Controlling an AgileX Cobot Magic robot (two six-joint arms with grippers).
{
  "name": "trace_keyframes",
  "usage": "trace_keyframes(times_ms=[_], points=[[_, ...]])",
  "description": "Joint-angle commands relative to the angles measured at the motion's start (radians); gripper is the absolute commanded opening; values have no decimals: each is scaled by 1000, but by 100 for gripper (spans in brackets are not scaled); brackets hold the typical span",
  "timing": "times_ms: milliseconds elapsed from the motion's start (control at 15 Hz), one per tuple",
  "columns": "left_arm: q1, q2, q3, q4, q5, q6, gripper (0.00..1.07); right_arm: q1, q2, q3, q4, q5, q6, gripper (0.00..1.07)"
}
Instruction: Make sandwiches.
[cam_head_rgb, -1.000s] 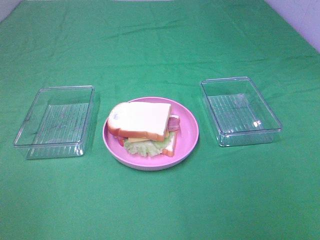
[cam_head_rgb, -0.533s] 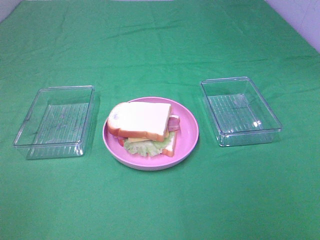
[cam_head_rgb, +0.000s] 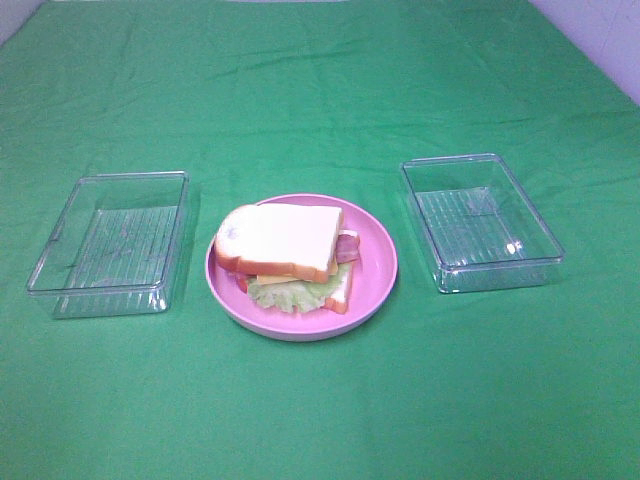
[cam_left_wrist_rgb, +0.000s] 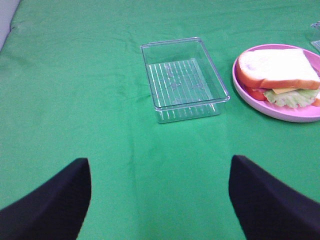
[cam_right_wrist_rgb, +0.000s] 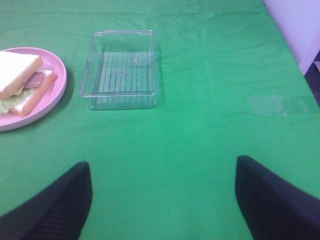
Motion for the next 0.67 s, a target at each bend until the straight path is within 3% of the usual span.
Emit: trace_keyframes(times_ms=[67,667], points=[[-21,-27,-1,-4,-10,-4,73,4,-16,3,3,-2,-12,76],[-21,-27,-1,-4,-10,-4,73,5,-16,3,2,-2,-12,76]])
